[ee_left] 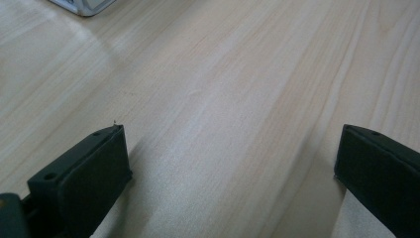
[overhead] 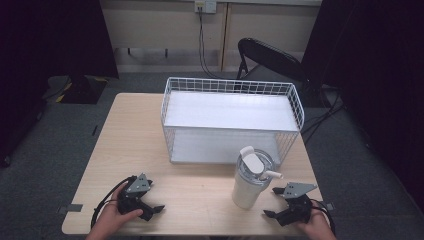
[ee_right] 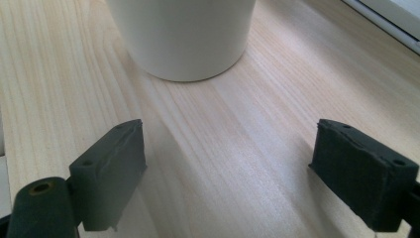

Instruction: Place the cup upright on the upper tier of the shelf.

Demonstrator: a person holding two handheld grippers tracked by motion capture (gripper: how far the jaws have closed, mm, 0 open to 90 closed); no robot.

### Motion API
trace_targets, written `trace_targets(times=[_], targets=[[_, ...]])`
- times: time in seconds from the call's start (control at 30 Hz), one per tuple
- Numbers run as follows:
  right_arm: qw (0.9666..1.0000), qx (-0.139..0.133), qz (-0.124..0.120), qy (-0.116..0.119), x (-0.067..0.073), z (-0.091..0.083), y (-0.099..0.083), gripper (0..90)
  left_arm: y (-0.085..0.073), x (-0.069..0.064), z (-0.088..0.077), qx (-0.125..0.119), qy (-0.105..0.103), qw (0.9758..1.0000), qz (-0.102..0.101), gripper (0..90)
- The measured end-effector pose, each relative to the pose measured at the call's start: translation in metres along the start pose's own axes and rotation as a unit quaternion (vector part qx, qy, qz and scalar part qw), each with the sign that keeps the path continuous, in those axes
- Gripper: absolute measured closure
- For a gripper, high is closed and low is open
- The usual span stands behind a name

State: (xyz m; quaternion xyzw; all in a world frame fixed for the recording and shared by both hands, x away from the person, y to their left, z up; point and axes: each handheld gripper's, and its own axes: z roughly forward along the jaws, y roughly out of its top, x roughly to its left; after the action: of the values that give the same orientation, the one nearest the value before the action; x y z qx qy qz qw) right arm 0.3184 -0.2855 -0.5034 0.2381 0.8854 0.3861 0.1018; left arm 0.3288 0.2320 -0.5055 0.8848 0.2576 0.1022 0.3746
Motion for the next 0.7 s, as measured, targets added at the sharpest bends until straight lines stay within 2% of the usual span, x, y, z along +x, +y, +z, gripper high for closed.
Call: trace_targets(times=[0.33, 0.47, 0.53, 0.63, 0.67, 0.7], targets=[[0.9999, -0.001, 0.010, -0.006, 0.001, 0.000, 0.000, 12.7, 0.000, 0.000, 0.000, 0.000, 0.001, 1.0000, 0.000, 0.0], [0.9995, -0.005, 0.028, 0.015, 0.001, 0.000, 0.005, 18.4, 0.000, 0.000, 0.000, 0.000, 0.001, 1.0000, 0.000, 0.0], [0.9988, -0.020, 0.039, 0.020, 0.003, -0.001, 0.011, 15.6, 0.000, 0.000, 0.000, 0.000, 0.001, 1.0000, 0.000, 0.0], [0.9980, -0.047, 0.034, 0.026, 0.007, -0.004, 0.022, 16.3, 0.000, 0.000, 0.000, 0.000, 0.001, 1.0000, 0.000, 0.0], [0.9980, -0.047, 0.034, 0.026, 0.007, -0.004, 0.022, 16.3, 0.000, 0.000, 0.000, 0.000, 0.001, 1.0000, 0.000, 0.0], [0.9967, -0.063, 0.038, 0.035, 0.010, -0.005, 0.026, 15.8, 0.000, 0.000, 0.000, 0.000, 0.001, 1.0000, 0.000, 0.0]])
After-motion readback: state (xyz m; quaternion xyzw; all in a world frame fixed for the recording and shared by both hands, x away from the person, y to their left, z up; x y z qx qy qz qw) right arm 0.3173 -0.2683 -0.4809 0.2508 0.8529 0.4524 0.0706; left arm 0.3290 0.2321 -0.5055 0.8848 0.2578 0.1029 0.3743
